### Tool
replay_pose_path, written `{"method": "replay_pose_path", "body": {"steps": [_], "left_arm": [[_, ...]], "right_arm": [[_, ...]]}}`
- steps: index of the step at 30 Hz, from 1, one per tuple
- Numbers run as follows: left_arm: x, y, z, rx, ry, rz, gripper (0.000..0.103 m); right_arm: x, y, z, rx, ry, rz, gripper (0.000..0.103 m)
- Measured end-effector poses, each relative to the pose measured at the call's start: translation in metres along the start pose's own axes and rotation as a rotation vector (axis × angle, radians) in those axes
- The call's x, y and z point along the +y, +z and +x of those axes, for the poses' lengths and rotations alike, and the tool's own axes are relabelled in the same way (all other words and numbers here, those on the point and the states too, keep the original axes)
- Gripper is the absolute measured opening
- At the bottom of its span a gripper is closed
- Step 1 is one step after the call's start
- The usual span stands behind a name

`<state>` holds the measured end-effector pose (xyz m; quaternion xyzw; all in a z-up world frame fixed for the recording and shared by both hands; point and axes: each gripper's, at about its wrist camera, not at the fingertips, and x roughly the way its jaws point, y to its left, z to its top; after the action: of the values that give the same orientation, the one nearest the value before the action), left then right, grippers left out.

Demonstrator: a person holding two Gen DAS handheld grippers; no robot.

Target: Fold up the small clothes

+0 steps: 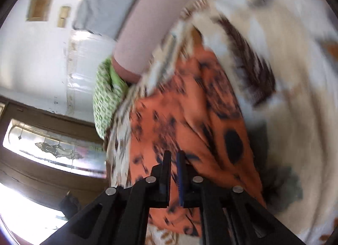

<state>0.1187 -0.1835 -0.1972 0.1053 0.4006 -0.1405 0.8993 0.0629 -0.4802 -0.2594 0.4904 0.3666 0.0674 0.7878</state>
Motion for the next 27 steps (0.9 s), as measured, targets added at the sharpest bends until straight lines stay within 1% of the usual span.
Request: {"method": "replay_pose_path", "body": {"steps": [1, 3, 5, 8, 11, 14, 15, 16, 18, 22, 24, 25, 27], "left_arm": [[0.002, 0.003, 0.001, -0.005, -0.001, -0.005, 0.09], [0.005, 0.009, 0.005, -0.007, -0.005, -0.006, 0.09], [0.009, 0.015, 0.015, 0.002, -0.002, -0.011, 0.09], [0.015, 0.02, 0.029, 0.018, -0.001, -0.023, 0.09], [0.02, 0.025, 0.038, 0.002, -0.013, -0.032, 0.09], [0.021, 0.028, 0.047, -0.006, -0.017, -0.024, 0.09], [0.021, 0.029, 0.05, -0.01, -0.022, -0.026, 0.09], [0.02, 0.03, 0.053, -0.009, -0.025, -0.027, 0.09], [0.019, 0.03, 0.058, -0.007, -0.027, -0.025, 0.09], [0.018, 0.028, 0.064, -0.014, -0.037, -0.022, 0.09], [0.019, 0.028, 0.065, -0.007, -0.042, -0.03, 0.09], [0.02, 0.028, 0.065, -0.003, -0.046, -0.034, 0.09], [0.021, 0.029, 0.064, -0.002, -0.048, -0.033, 0.09]], "right_arm": [[0.007, 0.003, -0.003, -0.038, -0.005, -0.021, 0.008], [0.021, 0.009, -0.004, -0.078, 0.003, -0.053, 0.008], [0.034, 0.014, 0.002, -0.087, -0.002, -0.083, 0.008], [0.044, 0.029, 0.025, -0.095, -0.041, -0.089, 0.008], [0.046, 0.05, 0.034, -0.117, -0.086, -0.081, 0.008], [0.037, 0.063, 0.049, -0.098, -0.159, -0.08, 0.008], [0.035, 0.065, 0.057, -0.08, -0.196, -0.071, 0.008], [0.026, 0.069, 0.068, -0.043, -0.248, -0.049, 0.006], [0.012, 0.071, 0.084, 0.003, -0.302, -0.008, 0.006], [0.007, 0.078, 0.086, 0.015, -0.286, 0.019, 0.005], [0.01, 0.081, 0.085, -0.002, -0.287, 0.028, 0.006], [0.014, 0.082, 0.086, -0.015, -0.296, 0.018, 0.008], [0.029, 0.082, 0.085, -0.043, -0.28, -0.026, 0.008]]}}
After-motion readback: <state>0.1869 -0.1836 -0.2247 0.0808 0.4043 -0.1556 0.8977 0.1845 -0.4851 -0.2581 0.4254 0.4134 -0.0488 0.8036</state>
